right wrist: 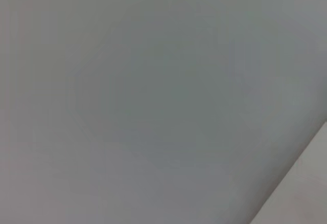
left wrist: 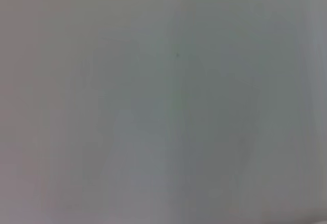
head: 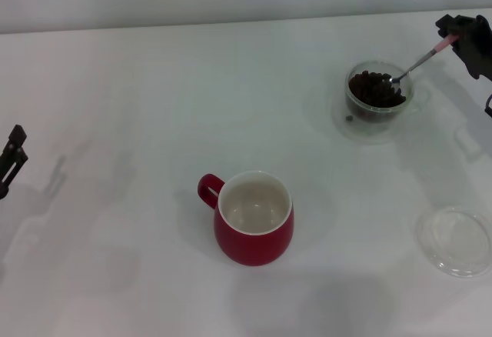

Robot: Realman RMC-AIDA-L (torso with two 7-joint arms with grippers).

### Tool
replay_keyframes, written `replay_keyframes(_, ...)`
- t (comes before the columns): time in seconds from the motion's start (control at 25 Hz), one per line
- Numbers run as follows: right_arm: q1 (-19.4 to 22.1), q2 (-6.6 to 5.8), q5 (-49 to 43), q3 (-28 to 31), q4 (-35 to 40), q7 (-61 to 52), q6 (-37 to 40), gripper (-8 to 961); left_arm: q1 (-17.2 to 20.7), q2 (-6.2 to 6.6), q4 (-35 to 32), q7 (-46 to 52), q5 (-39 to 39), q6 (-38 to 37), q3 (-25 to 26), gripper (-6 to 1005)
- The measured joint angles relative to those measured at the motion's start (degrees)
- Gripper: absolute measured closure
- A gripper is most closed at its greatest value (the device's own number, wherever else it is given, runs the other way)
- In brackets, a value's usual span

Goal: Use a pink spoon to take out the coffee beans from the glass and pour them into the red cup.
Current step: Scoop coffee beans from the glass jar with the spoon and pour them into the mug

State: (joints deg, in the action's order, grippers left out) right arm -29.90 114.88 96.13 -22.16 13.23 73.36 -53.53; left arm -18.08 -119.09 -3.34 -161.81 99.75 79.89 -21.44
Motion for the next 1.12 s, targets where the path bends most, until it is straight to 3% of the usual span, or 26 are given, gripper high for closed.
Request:
replay_keyframes(0.72, 1.3, 0.19, -0.7, -1.3, 0.7, -0.6, -10.5, 802, -0.8, 0.0, 0.0, 0.0, 0.0, -1.0, 0.0, 241)
replay_keyframes(1.12, 2.4, 0.63, -0.8, -6.3, -0.1, -0.4, -16.0, 801, -0.8, 0.0, 0.0, 0.0, 0.0, -1.0, -0.1, 241)
